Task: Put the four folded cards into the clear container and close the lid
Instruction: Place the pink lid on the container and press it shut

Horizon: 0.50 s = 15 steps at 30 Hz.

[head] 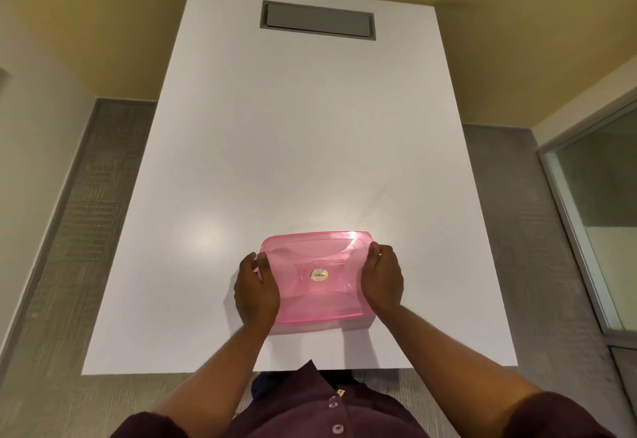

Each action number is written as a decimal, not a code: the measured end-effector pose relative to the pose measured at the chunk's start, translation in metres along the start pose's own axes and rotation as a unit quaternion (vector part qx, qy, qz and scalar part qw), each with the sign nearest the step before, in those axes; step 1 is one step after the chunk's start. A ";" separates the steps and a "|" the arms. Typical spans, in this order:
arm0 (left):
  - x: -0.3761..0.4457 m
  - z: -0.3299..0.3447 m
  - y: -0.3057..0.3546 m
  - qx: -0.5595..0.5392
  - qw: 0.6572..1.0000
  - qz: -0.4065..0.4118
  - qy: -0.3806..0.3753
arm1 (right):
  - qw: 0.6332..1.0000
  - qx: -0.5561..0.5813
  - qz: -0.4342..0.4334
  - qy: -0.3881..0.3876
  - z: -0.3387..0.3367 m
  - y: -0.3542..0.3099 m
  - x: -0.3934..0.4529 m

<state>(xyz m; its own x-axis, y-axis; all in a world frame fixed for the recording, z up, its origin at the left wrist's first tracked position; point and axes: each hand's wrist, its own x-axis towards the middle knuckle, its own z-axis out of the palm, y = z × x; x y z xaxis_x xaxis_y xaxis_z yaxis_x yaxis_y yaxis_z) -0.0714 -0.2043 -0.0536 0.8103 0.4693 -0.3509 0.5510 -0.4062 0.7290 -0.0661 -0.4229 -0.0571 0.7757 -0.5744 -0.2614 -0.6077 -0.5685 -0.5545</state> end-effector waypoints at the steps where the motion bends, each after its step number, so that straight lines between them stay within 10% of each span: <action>1: 0.001 0.000 0.000 -0.006 1.000 -0.014 -0.011 | 1.000 0.015 0.006 -0.012 0.000 0.001 0.001; 15: 0.012 -0.003 0.046 -0.016 0.993 -0.083 -0.083 | 0.961 0.166 0.109 -0.192 -0.022 -0.027 0.019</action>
<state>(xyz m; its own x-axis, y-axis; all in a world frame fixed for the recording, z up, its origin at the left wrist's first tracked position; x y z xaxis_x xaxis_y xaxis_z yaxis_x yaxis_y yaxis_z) -0.0371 -0.2150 -0.0223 0.7318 0.3911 -0.5581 0.6755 -0.3079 0.6700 -0.0385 -0.4317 -0.0298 0.6804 -0.3618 -0.6373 -0.7247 -0.2029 -0.6585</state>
